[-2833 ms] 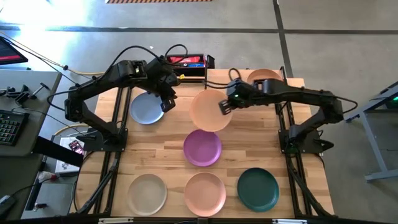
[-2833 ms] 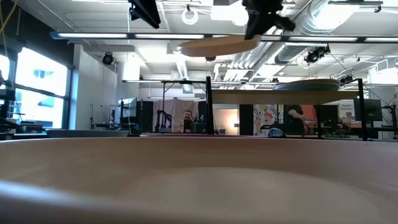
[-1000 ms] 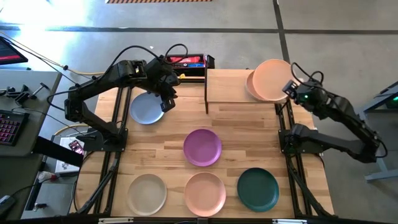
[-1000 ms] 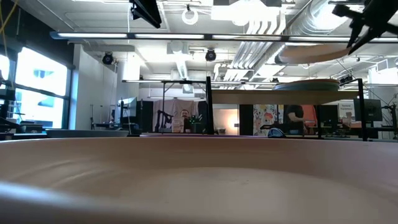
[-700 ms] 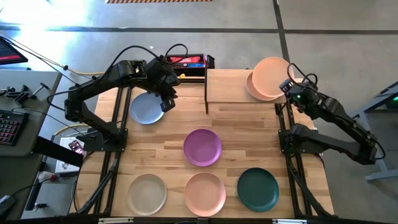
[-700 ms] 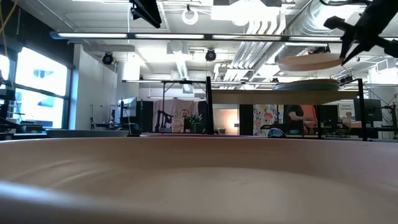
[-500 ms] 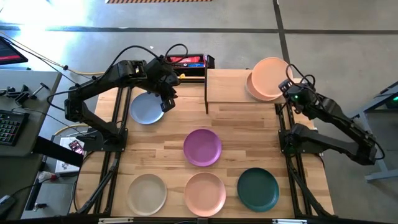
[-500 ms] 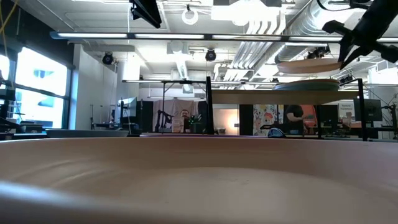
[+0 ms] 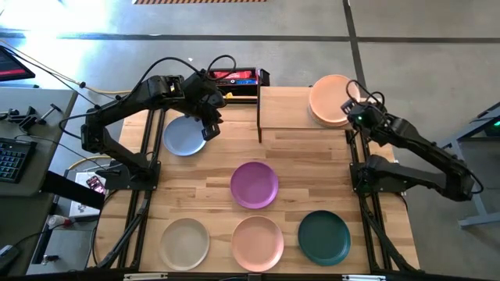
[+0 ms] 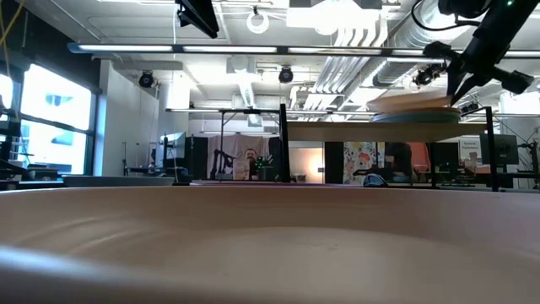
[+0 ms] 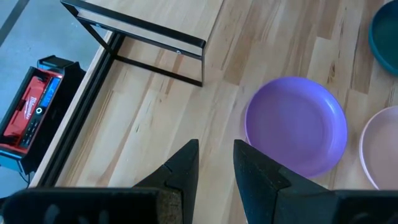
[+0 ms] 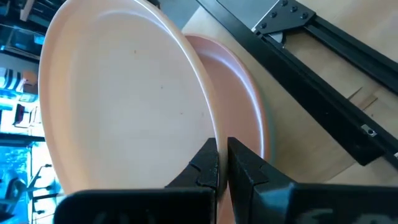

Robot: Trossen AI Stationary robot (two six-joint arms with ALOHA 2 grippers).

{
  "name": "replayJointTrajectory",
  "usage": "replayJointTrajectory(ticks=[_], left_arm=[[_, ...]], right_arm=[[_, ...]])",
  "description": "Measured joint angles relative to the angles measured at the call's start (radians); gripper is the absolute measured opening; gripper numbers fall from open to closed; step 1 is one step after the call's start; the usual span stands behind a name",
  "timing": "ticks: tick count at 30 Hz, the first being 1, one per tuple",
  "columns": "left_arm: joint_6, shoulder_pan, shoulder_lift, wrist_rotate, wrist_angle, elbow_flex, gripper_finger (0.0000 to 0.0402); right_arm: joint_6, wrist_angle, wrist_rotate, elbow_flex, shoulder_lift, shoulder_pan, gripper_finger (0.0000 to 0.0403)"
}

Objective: Place and stack plates onto a shelf
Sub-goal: Stack the orange plate on top of the brown plate on the shelf

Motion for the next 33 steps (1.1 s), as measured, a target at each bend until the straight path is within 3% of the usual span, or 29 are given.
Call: replayJointTrajectory(ticks=[16,33], left_arm=[[0.000,0.000,0.000,0.000,0.000,0.000,0.0088],[0.000,0.000,0.000,0.000,0.000,0.000,0.0088]], right_arm=[[-0.018,0.000,-0.018,0.000,0.026,0.000,0.0003],[-0.060,0.004,-0.023,0.009,0.009,0.000,0.0067]])
